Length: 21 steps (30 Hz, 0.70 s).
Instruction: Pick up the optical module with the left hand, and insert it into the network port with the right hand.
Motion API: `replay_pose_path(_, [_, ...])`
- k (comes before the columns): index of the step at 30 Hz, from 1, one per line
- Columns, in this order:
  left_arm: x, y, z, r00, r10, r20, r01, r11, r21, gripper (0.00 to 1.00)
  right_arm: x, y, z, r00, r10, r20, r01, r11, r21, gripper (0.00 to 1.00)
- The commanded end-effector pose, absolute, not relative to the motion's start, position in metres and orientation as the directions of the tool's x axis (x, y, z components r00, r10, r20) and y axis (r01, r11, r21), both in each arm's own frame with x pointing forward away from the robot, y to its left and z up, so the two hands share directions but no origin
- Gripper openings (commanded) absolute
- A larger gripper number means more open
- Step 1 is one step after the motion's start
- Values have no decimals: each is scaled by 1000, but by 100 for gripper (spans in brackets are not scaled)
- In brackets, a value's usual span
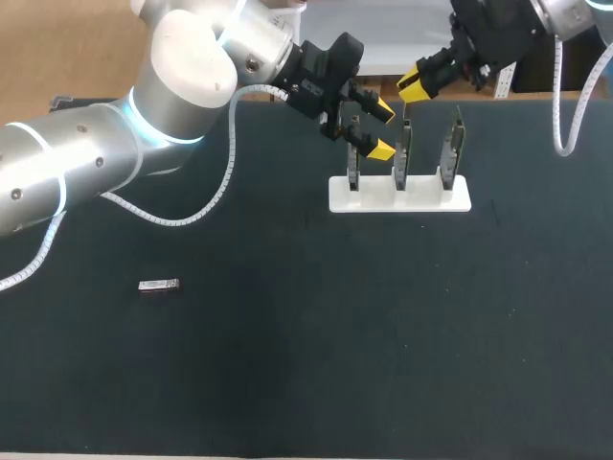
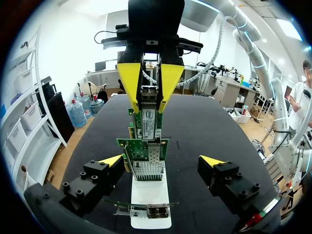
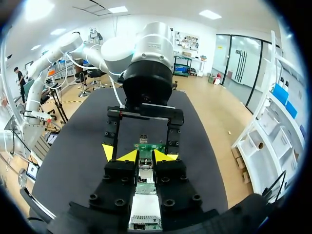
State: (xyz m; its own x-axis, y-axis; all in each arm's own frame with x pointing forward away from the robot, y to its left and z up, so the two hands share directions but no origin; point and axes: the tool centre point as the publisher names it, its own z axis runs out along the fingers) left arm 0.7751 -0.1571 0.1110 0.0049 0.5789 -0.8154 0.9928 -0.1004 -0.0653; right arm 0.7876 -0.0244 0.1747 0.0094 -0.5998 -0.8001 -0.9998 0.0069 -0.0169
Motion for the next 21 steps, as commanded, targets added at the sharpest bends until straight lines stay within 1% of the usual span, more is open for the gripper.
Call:
replay_pose_path(1, [777, -158, 111, 5, 582, -813, 992, -102, -68, 100, 784, -25, 176, 16, -601, -799, -1000, 11, -28, 0])
replay_pose_path(6, [777, -158, 111, 5, 582, -813, 992, -102, -68, 100, 783, -24, 175, 49, -609, -791, -998, -6, -57, 0])
replay_pose_path(21, [777, -158, 111, 5, 582, -813, 992, -102, -68, 100, 780, -25, 170, 41, -611, -791, -999, -5, -47, 0])
